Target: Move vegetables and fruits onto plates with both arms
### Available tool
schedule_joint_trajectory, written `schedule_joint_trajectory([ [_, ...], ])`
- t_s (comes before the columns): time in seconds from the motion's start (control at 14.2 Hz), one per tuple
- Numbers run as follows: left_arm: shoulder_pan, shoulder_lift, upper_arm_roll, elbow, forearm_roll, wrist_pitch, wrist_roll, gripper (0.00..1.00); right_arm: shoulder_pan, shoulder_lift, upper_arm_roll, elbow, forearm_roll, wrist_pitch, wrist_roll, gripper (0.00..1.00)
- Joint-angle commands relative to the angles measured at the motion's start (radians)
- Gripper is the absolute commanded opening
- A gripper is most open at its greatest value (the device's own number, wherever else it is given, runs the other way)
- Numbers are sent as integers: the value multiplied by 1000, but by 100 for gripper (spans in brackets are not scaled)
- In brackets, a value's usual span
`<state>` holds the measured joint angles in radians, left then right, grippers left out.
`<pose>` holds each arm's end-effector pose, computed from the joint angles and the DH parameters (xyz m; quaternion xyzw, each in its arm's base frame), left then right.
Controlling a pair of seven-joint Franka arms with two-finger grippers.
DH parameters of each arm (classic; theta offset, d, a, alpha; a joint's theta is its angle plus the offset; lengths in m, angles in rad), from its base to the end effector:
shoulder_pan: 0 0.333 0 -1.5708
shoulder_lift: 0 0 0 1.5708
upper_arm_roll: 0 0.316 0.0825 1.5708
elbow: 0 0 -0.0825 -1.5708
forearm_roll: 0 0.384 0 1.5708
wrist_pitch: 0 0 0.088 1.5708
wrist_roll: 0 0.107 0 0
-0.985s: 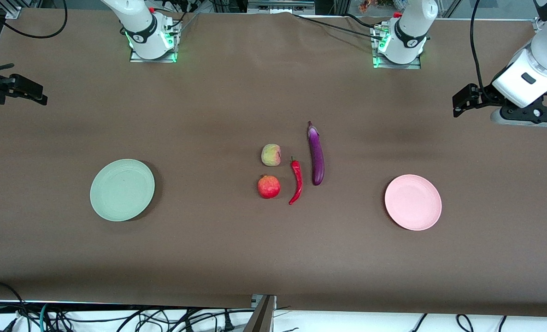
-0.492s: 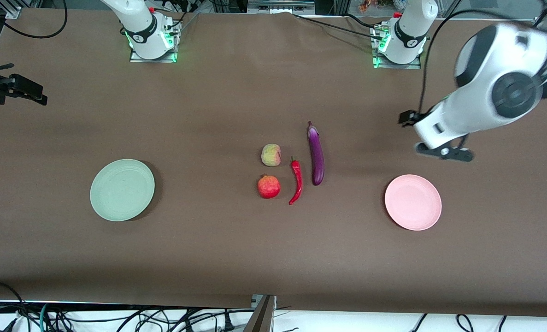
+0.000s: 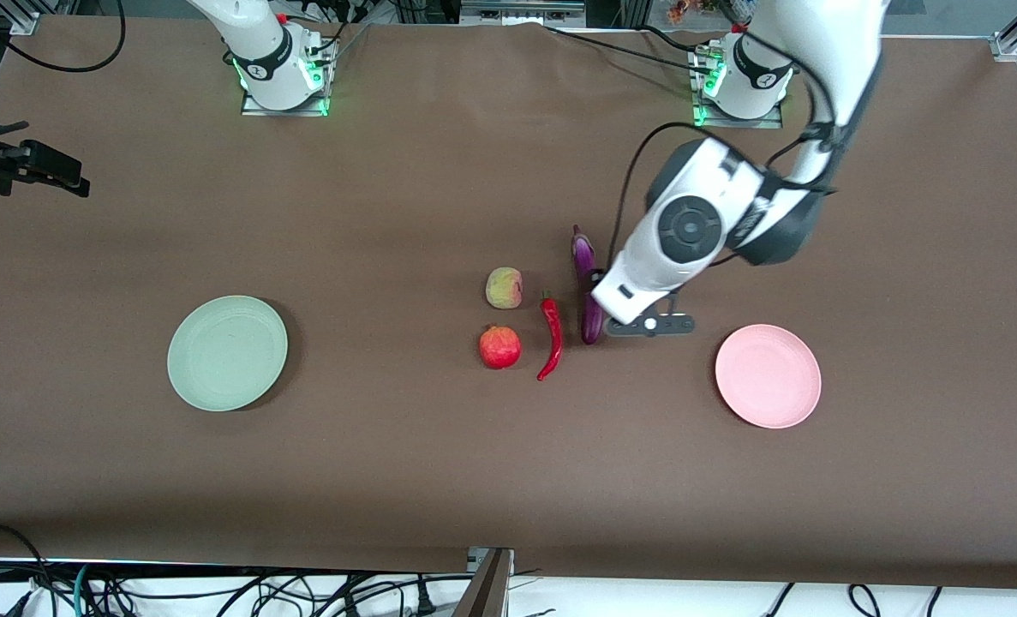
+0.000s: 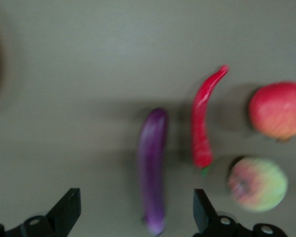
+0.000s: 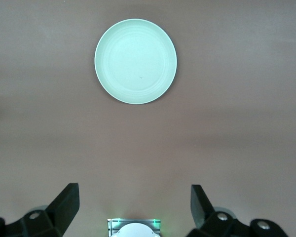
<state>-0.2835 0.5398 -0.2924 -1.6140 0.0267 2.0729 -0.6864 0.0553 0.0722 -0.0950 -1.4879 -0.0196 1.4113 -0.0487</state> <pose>0.5830 -0.3474 0.3182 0.9954 0.0658 -0.0609 0.0340 0.5588 -0.0225 0.6102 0.9972 0.0035 -0.0747 0.0099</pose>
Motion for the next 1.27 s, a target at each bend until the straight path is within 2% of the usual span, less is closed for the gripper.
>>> schedule_joint_trajectory([
  [0.0, -34, 109, 12, 48, 19, 201, -136, 100, -3, 35, 6, 0, 17, 23, -7, 100],
  [0.14, -42, 150, 16, 51, 60, 321, -130, 100, 1, 79, 9, 0, 18, 31, -3, 100],
  [0.28, -49, 190, 12, 52, 215, 335, -128, 100, 1, 147, 12, 0, 33, 63, -8, 100],
  [0.35, -68, 212, 12, 52, 246, 337, -128, 100, 5, 170, 20, 0, 44, 74, -8, 100],
  [0.56, -106, 238, 13, 52, 259, 363, -125, 100, 58, 245, 57, 0, 52, 159, 24, 100],
  [0.63, -115, 238, 13, 51, 275, 365, -125, 93, 90, 268, 60, 0, 55, 202, 82, 100],
  [0.91, -120, 242, 12, 49, 361, 366, -125, 91, 208, 380, 61, 0, 168, 381, 317, 100],
  [1.06, -121, 259, 12, 49, 375, 366, -125, 84, 262, 409, 61, 0, 176, 437, 369, 100],
  [1.13, -121, 273, 12, 51, 375, 368, -125, 73, 284, 420, 61, 0, 178, 451, 394, 100],
  [1.2, -124, 285, 12, 51, 375, 371, -125, 72, 303, 429, 61, -2, 184, 460, 414, 100],
])
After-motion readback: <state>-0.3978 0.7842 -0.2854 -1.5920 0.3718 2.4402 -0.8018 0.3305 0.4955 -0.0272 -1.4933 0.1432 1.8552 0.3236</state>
